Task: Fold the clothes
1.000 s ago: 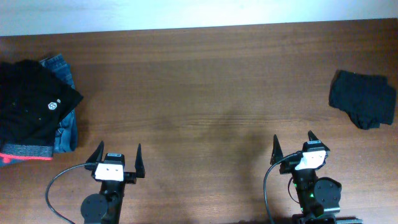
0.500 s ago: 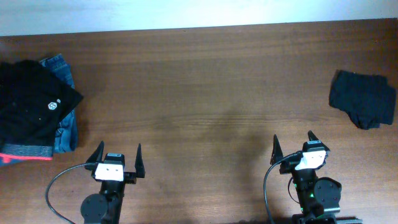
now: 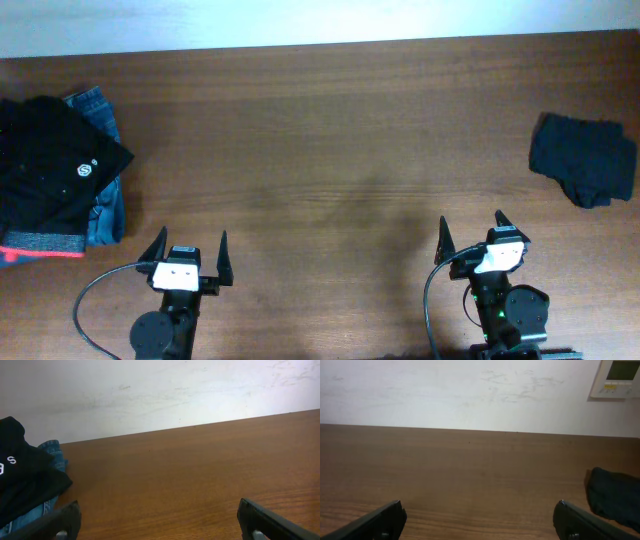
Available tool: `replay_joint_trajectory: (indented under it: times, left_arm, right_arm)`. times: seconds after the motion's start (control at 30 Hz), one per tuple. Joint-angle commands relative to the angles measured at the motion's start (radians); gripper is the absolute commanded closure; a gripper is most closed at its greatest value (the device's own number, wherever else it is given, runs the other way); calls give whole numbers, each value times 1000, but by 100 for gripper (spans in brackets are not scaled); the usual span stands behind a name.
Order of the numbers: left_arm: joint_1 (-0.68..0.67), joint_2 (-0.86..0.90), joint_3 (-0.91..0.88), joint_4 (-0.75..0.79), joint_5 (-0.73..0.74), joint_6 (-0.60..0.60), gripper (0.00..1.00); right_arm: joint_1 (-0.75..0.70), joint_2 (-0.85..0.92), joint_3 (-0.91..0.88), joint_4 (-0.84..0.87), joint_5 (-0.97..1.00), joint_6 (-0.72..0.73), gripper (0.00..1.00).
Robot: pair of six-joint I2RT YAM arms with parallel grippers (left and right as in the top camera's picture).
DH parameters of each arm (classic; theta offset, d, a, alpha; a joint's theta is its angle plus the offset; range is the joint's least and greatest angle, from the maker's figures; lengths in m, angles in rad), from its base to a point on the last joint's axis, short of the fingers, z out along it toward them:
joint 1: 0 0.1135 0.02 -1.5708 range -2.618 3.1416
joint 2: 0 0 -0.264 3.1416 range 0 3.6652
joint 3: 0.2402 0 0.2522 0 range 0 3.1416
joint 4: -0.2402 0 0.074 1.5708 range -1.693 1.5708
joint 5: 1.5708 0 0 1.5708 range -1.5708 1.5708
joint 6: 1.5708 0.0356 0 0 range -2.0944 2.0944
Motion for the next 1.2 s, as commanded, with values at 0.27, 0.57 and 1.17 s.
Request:
replay_joint_trajectory:
  times: [0.27, 0.57, 1.17]
  left_arm:
    - [-4, -8, -9, 18, -7, 9, 1]
    - [-4, -5, 16, 39, -4, -82, 0]
    - [-3, 504, 510, -160, -7, -82, 1]
  right_arm:
    - [5, -8, -7, -3, 11, 49, 1]
    - [5, 7, 48, -10, 19, 88, 2]
    - [3, 723, 666, -254, 76, 87, 1]
